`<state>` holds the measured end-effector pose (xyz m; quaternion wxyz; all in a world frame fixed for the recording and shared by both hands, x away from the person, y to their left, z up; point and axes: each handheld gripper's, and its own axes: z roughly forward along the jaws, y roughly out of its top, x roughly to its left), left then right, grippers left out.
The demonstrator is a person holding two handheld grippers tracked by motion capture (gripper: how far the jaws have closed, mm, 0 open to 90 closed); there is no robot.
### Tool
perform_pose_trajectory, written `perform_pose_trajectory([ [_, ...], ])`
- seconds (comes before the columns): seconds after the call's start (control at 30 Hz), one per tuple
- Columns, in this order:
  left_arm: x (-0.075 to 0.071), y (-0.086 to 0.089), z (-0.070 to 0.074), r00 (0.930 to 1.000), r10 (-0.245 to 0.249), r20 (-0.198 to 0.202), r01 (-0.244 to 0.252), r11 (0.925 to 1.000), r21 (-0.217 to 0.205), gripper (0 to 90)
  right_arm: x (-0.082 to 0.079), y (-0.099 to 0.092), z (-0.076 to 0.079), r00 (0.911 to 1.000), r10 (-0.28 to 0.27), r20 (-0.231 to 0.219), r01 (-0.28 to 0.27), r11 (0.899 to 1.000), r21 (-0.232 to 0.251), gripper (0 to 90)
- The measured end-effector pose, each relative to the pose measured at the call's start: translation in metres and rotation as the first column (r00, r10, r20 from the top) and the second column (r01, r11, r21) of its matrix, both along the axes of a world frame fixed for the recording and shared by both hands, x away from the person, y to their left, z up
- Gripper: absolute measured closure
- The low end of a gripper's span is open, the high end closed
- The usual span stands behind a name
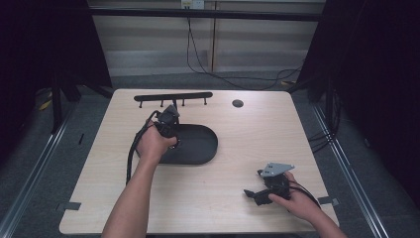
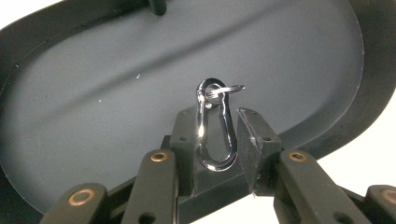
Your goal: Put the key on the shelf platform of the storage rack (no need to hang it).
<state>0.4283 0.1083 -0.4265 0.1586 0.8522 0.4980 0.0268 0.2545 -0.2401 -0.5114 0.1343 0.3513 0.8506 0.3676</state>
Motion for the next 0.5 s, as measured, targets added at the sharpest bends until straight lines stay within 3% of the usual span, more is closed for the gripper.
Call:
perform_pose_trajectory([
  [0.5, 0.0028, 0.0005, -0.0103, 0.9998, 0.018, 0.012, -0.017, 0.9998, -0.013, 69.0, 0.0000, 0.0000, 0.0000, 1.0000, -0.001, 0.001, 0.001, 1.000, 0.000, 9.7],
])
